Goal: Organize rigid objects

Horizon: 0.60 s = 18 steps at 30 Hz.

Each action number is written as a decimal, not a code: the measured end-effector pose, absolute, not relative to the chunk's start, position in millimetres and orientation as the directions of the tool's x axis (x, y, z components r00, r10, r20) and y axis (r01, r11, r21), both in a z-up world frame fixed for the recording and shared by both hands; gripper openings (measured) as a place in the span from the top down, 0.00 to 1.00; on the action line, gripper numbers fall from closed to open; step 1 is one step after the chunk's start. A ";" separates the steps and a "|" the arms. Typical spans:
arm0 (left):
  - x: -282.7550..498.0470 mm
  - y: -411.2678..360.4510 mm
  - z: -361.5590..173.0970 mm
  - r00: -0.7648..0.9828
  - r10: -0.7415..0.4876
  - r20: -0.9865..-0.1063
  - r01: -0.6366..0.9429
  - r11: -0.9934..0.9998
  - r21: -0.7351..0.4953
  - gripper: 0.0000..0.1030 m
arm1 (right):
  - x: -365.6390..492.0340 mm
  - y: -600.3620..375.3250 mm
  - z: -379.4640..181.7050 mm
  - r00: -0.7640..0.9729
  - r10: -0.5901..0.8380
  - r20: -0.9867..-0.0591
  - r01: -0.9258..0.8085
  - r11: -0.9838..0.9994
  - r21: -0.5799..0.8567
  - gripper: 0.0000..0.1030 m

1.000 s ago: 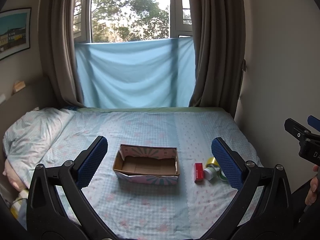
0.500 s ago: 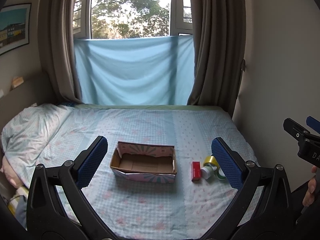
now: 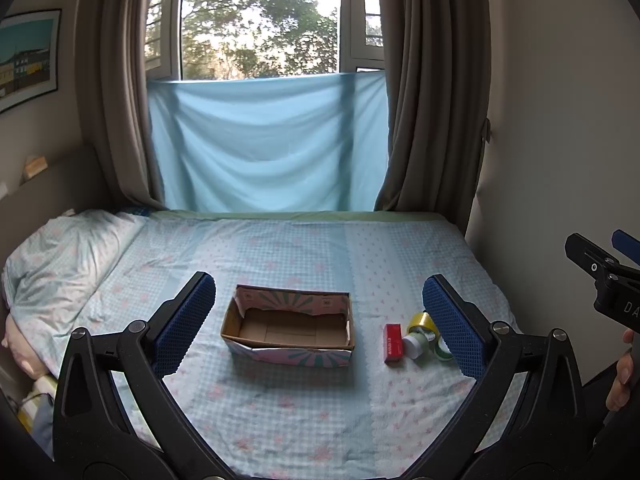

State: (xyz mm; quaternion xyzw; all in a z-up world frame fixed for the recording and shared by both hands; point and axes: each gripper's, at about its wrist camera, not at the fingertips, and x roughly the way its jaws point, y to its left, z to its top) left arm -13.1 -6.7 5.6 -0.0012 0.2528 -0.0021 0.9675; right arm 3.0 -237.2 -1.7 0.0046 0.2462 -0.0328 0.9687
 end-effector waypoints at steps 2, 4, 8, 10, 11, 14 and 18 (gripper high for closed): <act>-12.4 -6.5 5.5 0.872 -0.007 -0.489 0.005 1.000 -0.004 0.00 | 2.8 -237.1 -1.6 0.876 -0.062 -0.477 0.066 0.998 -0.008 0.00; -11.6 -6.7 5.9 0.872 -0.006 -0.489 0.006 1.000 -0.003 0.00 | 3.4 -236.6 -1.5 0.876 -0.062 -0.478 0.066 0.998 -0.008 0.00; -11.0 -6.9 5.6 0.872 -0.007 -0.489 0.007 1.000 -0.003 0.00 | 3.6 -237.4 -1.7 0.877 -0.062 -0.476 0.066 0.998 -0.008 0.00; -10.8 -8.0 5.3 0.871 -0.008 -0.490 0.007 1.000 -0.004 0.00 | 4.1 -237.3 -1.4 0.879 -0.060 -0.474 0.065 0.998 -0.007 0.00; -10.5 -8.1 5.3 0.871 -0.008 -0.491 0.007 1.000 -0.003 0.00 | 4.4 -237.0 -1.3 0.879 -0.060 -0.473 0.065 0.998 -0.006 0.00; -9.8 -8.1 5.7 0.871 -0.008 -0.491 0.008 1.000 -0.002 0.00 | 4.6 -236.7 -1.3 0.879 -0.058 -0.474 0.063 0.998 -0.005 0.00; -9.9 -8.3 5.2 0.871 -0.007 -0.491 0.007 1.000 -0.002 0.00 | 4.1 -235.2 -0.7 0.879 -0.057 -0.473 0.063 0.998 -0.004 0.00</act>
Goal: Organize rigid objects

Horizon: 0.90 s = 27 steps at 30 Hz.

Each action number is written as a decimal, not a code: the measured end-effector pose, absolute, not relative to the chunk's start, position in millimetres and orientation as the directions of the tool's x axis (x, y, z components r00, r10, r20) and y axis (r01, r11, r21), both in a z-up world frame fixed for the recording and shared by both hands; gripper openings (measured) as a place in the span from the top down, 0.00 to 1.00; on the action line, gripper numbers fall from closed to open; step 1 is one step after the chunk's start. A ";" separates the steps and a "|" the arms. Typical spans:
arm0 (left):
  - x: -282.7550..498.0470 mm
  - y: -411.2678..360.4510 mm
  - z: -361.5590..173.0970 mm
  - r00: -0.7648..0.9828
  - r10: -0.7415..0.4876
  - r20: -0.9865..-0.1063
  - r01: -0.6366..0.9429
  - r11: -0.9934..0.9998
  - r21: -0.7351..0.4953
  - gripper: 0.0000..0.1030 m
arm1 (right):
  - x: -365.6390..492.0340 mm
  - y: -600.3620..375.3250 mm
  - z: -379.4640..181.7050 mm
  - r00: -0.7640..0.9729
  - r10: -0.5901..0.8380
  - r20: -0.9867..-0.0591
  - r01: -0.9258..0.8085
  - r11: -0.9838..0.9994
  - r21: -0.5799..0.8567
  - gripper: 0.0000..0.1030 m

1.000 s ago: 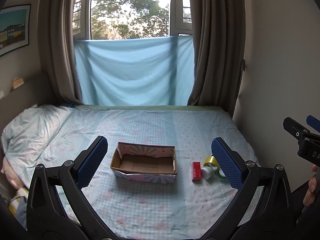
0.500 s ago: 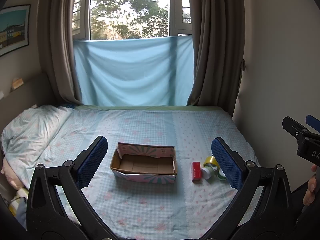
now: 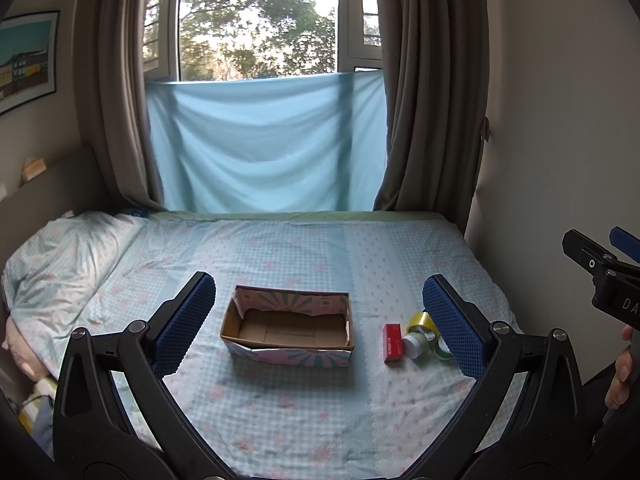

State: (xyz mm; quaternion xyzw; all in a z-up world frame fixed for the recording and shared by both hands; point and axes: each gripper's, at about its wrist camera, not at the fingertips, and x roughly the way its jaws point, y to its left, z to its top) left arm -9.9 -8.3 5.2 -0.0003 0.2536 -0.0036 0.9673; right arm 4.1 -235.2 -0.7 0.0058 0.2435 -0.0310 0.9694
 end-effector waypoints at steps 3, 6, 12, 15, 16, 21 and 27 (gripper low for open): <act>-9.2 -7.6 5.3 0.871 -0.004 -0.491 0.003 1.000 -0.002 0.00 | 4.5 -234.5 -0.2 0.880 -0.056 -0.472 0.062 0.998 -0.003 0.00; -9.0 -6.7 5.1 0.871 -0.004 -0.492 0.001 1.000 -0.005 0.00 | 5.1 -235.8 -1.5 0.881 -0.053 -0.471 0.060 0.998 -0.001 0.00; -7.3 -7.5 2.2 0.868 0.000 -0.497 -0.005 1.000 -0.007 0.00 | 4.5 -235.0 -1.6 0.881 -0.046 -0.470 0.059 0.998 0.013 0.00; -6.2 -7.6 1.0 0.866 -0.002 -0.501 -0.004 1.000 -0.010 0.00 | 5.0 -233.9 -0.5 0.881 -0.046 -0.472 0.060 0.998 0.015 0.00; -5.9 -7.8 1.1 0.866 -0.002 -0.501 -0.004 1.000 -0.011 0.00 | 5.3 -235.1 -0.5 0.880 -0.046 -0.472 0.060 0.998 0.015 0.00; -2.6 -7.6 1.3 0.861 0.001 -0.508 -0.006 1.000 -0.008 0.00 | 8.2 -235.9 0.8 0.880 -0.048 -0.473 0.061 0.998 0.012 0.00; 26.4 -6.3 -1.9 0.819 -0.003 -0.574 0.005 1.000 0.002 0.00 | 18.5 -246.6 -4.7 0.871 -0.053 -0.489 0.071 0.997 0.020 0.00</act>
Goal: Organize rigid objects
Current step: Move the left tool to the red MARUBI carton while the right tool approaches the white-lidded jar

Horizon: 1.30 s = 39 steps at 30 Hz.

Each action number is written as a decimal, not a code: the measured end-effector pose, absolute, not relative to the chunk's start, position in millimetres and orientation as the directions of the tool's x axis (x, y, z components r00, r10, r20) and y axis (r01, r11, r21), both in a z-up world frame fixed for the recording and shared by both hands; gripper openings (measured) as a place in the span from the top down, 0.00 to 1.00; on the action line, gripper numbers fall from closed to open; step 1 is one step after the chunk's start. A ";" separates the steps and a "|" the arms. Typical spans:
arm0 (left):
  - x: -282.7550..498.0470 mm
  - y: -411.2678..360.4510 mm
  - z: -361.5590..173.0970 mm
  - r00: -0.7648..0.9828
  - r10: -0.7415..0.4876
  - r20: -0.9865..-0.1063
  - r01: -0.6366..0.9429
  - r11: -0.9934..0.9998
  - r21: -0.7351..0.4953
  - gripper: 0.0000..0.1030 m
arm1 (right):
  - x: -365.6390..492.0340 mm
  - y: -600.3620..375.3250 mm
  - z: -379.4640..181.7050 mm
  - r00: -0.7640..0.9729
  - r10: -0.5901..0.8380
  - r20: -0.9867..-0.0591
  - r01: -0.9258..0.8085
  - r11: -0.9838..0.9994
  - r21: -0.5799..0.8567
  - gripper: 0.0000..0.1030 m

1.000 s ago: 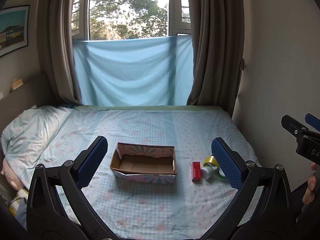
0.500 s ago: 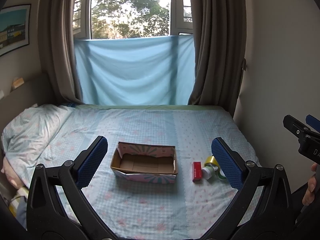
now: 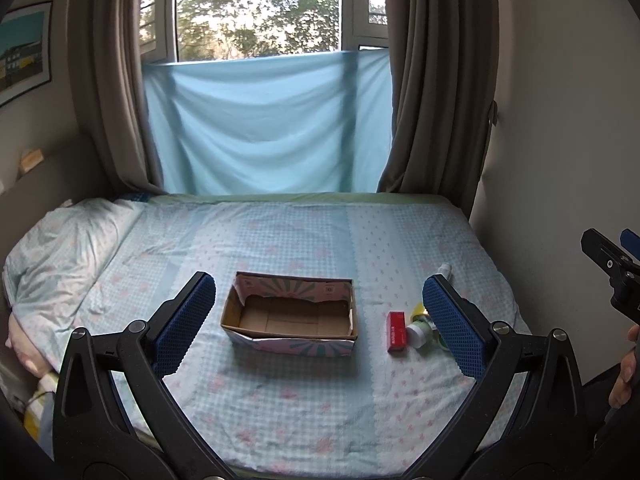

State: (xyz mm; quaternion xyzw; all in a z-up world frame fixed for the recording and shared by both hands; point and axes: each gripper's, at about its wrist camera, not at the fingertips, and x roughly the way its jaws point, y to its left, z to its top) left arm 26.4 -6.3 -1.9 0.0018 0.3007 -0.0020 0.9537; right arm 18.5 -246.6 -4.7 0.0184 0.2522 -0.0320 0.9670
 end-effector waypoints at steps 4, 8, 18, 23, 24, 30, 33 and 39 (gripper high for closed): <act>57.9 -11.7 -17.9 0.776 -0.044 -0.630 0.051 0.999 -0.008 0.00 | 31.6 -258.6 -17.7 0.849 -0.081 -0.523 0.115 0.993 0.033 0.00; 91.2 -27.0 -46.9 0.727 -0.099 -0.680 0.104 0.994 -0.034 0.00 | 46.6 -274.6 -39.6 0.812 -0.111 -0.572 0.149 0.989 0.020 0.00; 206.3 -117.0 -166.9 0.482 -0.136 -0.866 0.164 0.984 -0.063 0.00 | 112.9 -335.6 -138.4 0.689 -0.114 -0.716 0.163 0.987 -0.001 0.00; 272.1 -159.8 -237.7 0.351 -0.098 -0.931 0.185 0.982 -0.034 0.00 | 155.0 -357.6 -202.7 0.602 -0.090 -0.793 0.170 0.985 0.017 0.00; 284.9 -167.3 -253.2 0.325 -0.085 -0.942 0.191 0.981 -0.022 0.00 | 163.2 -362.2 -217.1 0.583 -0.088 -0.808 0.169 0.986 0.015 0.00; 349.7 -194.6 -350.5 0.146 0.001 -0.989 0.216 0.976 0.033 0.00 | 203.1 -373.2 -301.6 0.467 -0.040 -0.883 0.177 0.983 0.049 0.00; 371.0 -201.4 -395.0 0.065 0.031 -0.997 0.215 0.976 0.044 0.00 | 217.5 -373.1 -339.2 0.417 -0.030 -0.908 0.177 0.983 0.049 0.00; 390.2 -208.8 -459.7 -0.060 0.083 -0.995 0.241 0.968 0.066 0.01 | 234.3 -366.0 -397.4 0.341 -0.040 -0.939 0.159 0.987 0.016 0.00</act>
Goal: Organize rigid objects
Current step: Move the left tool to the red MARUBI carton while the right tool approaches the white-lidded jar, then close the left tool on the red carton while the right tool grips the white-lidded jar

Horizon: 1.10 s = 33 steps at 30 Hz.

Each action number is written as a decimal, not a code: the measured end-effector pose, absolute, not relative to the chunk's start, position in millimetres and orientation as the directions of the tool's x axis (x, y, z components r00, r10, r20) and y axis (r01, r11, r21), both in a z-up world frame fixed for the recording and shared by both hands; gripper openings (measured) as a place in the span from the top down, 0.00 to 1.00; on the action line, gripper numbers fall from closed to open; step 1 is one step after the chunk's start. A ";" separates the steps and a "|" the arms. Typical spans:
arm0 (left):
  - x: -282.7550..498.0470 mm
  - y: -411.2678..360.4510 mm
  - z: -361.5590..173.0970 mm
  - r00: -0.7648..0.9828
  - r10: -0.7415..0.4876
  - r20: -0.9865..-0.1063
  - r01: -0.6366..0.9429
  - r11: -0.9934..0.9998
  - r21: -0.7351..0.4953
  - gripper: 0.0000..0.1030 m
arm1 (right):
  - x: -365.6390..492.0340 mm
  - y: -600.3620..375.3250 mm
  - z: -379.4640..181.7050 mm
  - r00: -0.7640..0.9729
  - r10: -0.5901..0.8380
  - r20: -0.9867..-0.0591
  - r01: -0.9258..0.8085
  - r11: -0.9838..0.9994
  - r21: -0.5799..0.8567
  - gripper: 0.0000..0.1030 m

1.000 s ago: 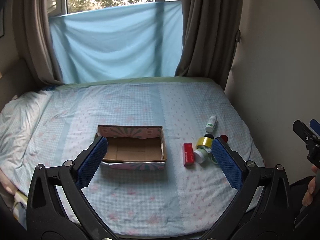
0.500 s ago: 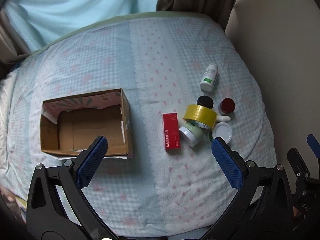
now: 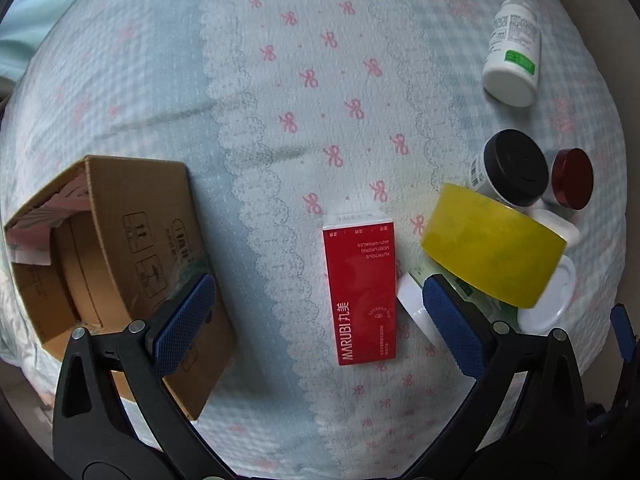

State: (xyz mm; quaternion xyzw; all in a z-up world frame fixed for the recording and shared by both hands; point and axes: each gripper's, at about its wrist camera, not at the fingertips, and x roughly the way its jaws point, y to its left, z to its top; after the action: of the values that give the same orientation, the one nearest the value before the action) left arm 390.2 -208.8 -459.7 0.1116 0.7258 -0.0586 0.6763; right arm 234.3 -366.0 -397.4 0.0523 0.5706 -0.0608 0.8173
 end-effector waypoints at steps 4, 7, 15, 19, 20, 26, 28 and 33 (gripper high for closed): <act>398.1 -210.9 -485.5 -0.110 0.104 -0.988 0.244 0.967 0.075 0.02 | 244.1 -355.1 -424.9 0.298 -0.048 -0.954 0.129 0.992 -0.009 0.00; 404.6 -207.4 -499.7 -0.152 0.062 -0.986 0.215 0.976 0.028 0.04 | 251.5 -352.1 -438.4 0.278 -0.060 -0.959 0.113 0.993 -0.030 0.00; 413.0 -189.3 -514.8 -0.226 0.011 -0.974 0.154 0.988 -0.025 0.10 | 265.7 -345.5 -460.3 0.256 -0.079 -0.963 0.033 0.997 -0.073 0.15; 405.7 -187.9 -523.2 -0.220 0.004 -0.975 0.168 0.985 -0.033 0.14 | 267.2 -348.8 -464.5 0.255 -0.077 -0.964 0.037 0.997 -0.070 0.15; 403.9 -189.7 -523.0 -0.215 0.003 -0.977 0.169 0.985 -0.034 0.14 | 267.6 -349.4 -465.5 0.257 -0.077 -0.963 0.038 0.997 -0.069 0.15; 387.5 -191.1 -516.9 -0.221 -0.053 -0.974 0.139 0.987 -0.085 0.31 | 278.9 -347.0 -471.5 0.271 -0.056 -0.961 0.020 0.998 -0.053 0.30; 384.7 -202.0 -514.2 -0.213 -0.026 -0.977 0.197 0.978 -0.069 0.39 | 281.5 -349.1 -472.8 0.272 -0.060 -0.960 0.024 0.998 -0.055 0.33; 385.1 -210.1 -519.4 -0.231 -0.040 -0.972 0.226 0.970 -0.094 0.54 | 287.9 -356.6 -479.8 0.262 -0.068 -0.963 0.018 0.998 -0.065 0.35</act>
State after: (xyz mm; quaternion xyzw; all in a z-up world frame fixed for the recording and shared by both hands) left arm 385.1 -210.1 -519.4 0.0596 0.7770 -0.1077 0.6174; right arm 287.9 -356.6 -479.8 -0.0206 0.6068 -0.0270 0.7942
